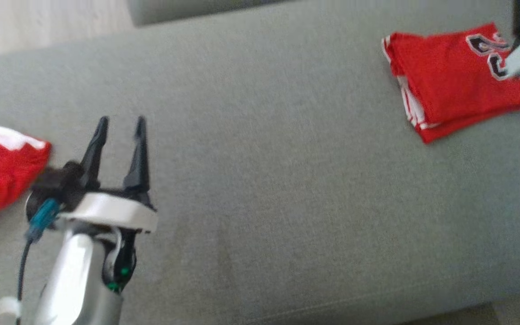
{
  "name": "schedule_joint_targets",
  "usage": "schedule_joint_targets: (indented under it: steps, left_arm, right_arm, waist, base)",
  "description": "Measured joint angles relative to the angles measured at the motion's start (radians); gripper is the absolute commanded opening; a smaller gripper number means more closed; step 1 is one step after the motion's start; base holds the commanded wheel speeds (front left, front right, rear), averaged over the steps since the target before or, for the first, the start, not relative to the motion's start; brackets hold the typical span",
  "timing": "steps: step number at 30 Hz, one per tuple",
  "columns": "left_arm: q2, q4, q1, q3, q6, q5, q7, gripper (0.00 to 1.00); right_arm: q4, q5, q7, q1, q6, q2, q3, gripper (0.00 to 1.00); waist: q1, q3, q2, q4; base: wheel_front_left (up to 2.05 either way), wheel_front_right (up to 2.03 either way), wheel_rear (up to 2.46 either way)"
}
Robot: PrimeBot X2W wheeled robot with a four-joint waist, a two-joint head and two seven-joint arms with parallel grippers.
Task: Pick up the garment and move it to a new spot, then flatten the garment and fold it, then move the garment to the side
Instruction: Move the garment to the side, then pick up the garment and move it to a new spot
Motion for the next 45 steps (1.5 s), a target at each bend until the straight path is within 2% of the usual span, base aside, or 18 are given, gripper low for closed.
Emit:
schedule_joint_targets:
  steps: [6, 8, 10, 12, 18, 23, 30, 39, 45]
  left_arm:
    - [0.005, -0.028, 0.100, 0.060, 0.019, -0.019, -0.004, 1.00]
    - [0.005, -0.033, 0.130, 0.067, 0.020, -0.026, -0.006, 1.00]
    - [0.003, -0.031, 0.137, 0.072, 0.025, -0.026, -0.006, 1.00]
    - [0.002, -0.029, 0.156, 0.097, 0.046, -0.024, -0.006, 1.00]
    - [0.001, -0.019, 0.191, 0.126, 0.043, -0.001, -0.006, 1.00]
    - [-0.015, -0.023, 0.232, 0.130, 0.018, 0.022, -0.006, 1.00]
    - [-0.037, -0.029, 0.273, 0.151, 0.005, 0.049, -0.006, 1.00]
    - [-0.044, -0.027, 0.271, 0.153, -0.008, 0.075, -0.006, 1.00]
    - [-0.048, -0.016, 0.262, 0.156, -0.012, 0.086, -0.006, 1.00]
  right_arm:
    - [-0.208, 0.005, -0.064, 0.230, 0.000, 0.014, -0.021, 1.00]
    - [-0.304, -0.001, -0.080, 0.358, 0.000, 0.020, -0.072, 1.00]
    - [-0.332, -0.003, -0.080, 0.402, 0.000, 0.026, -0.088, 1.00]
    - [-0.413, -0.014, -0.082, 0.538, 0.000, 0.063, -0.106, 1.00]
    - [-0.512, -0.038, -0.102, 0.739, 0.000, 0.114, -0.119, 1.00]
    - [-0.576, -0.070, -0.125, 0.821, 0.000, 0.146, -0.117, 1.00]
    - [-0.623, -0.083, -0.142, 0.920, 0.000, 0.198, -0.129, 1.00]
    - [-0.643, -0.112, -0.143, 0.926, 0.000, 0.207, -0.137, 1.00]
    - [-0.643, -0.121, -0.140, 0.927, 0.000, 0.212, -0.141, 1.00]
  waist:
    - [0.0000, -0.115, 0.0000, 0.037]
    - [0.0000, -0.146, 0.0000, 0.067]
    - [0.0000, -0.154, 0.0000, 0.077]
    - [-0.0001, -0.178, 0.0000, 0.103]
    - [0.0000, -0.203, 0.0000, 0.139]
    - [0.0000, -0.209, 0.0000, 0.156]
    - [0.0000, -0.205, 0.0000, 0.162]
    - [0.0000, -0.199, 0.0000, 0.153]
    - [0.0000, -0.202, 0.0000, 0.170]
  base:
    - [0.00, 0.00, 0.00]
    - [0.00, 0.00, 0.00]
    - [0.00, 0.00, 0.00]
    - [0.00, 0.00, 0.00]
    - [0.00, 0.00, 0.00]
    - [0.00, 0.00, 0.00]
    - [0.00, 0.00, 0.00]
    - [0.00, 0.00, 0.00]
    - [0.00, 0.00, 0.00]
